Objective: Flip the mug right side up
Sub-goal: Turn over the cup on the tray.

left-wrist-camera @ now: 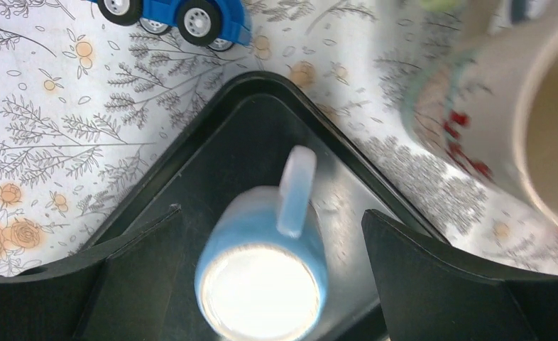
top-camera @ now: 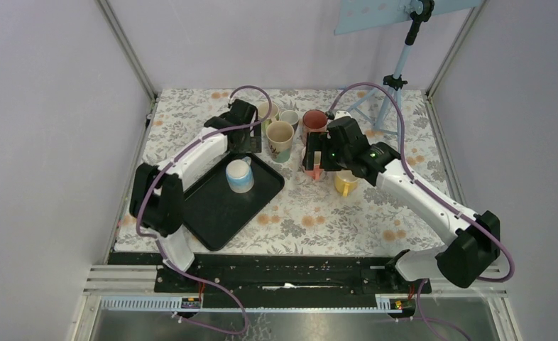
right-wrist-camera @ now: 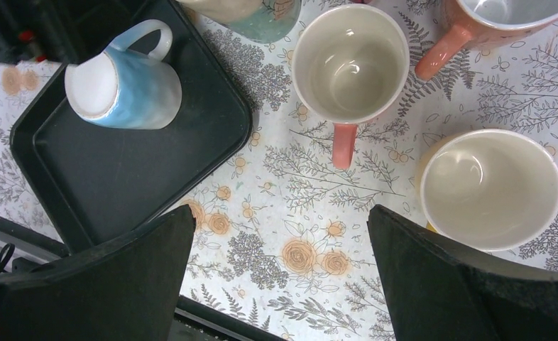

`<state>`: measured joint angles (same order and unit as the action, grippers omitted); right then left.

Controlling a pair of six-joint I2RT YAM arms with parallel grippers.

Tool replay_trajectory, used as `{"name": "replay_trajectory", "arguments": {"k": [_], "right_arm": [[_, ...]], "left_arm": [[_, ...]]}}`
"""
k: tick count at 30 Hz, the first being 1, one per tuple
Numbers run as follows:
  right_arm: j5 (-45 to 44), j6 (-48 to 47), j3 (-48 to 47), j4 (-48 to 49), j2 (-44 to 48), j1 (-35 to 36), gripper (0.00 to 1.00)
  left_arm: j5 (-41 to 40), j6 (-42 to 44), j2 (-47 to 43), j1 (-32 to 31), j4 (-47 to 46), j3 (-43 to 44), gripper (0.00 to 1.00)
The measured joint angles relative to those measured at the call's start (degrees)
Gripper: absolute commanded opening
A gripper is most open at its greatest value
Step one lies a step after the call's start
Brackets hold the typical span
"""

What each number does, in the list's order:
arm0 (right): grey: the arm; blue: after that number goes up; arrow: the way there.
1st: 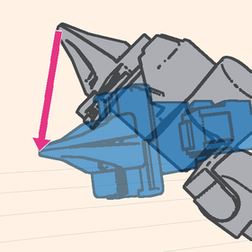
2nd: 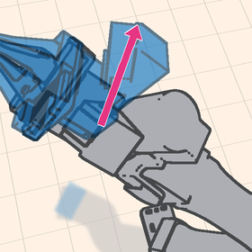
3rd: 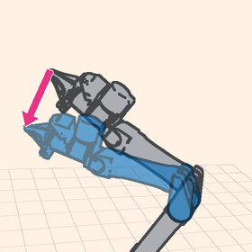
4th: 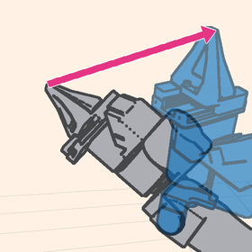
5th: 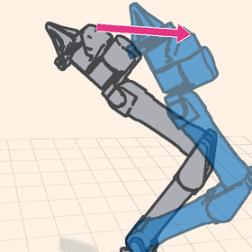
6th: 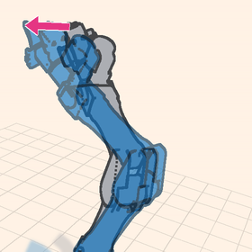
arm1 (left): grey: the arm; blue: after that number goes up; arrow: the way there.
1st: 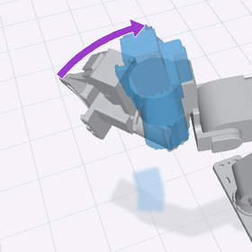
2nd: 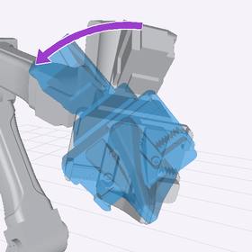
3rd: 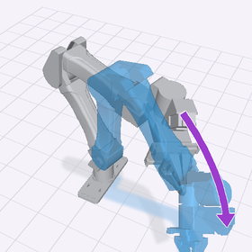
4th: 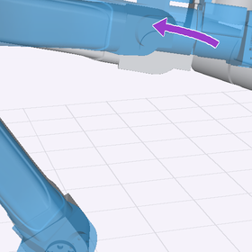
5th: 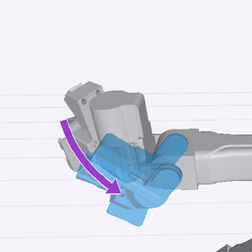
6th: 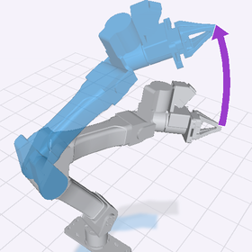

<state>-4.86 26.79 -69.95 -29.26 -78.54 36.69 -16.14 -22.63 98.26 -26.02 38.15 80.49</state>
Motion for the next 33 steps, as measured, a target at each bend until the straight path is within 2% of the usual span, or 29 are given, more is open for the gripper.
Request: {"name": "replay_trajectory", "arguments": {"k": [6,33], "right_arm": [[-0.02,0.04,1.01,-0.04,2.49,0.0,1.0],[0.02,0.02,2.01,-0.02,2.95,0.0,1.0]], "left_arm": [[-1.16,0.44,7.39,2.84,2.16,3.76,0.99],[-6.67,2.69,13.11,3.8,7.93,7.3,0.99]]}}
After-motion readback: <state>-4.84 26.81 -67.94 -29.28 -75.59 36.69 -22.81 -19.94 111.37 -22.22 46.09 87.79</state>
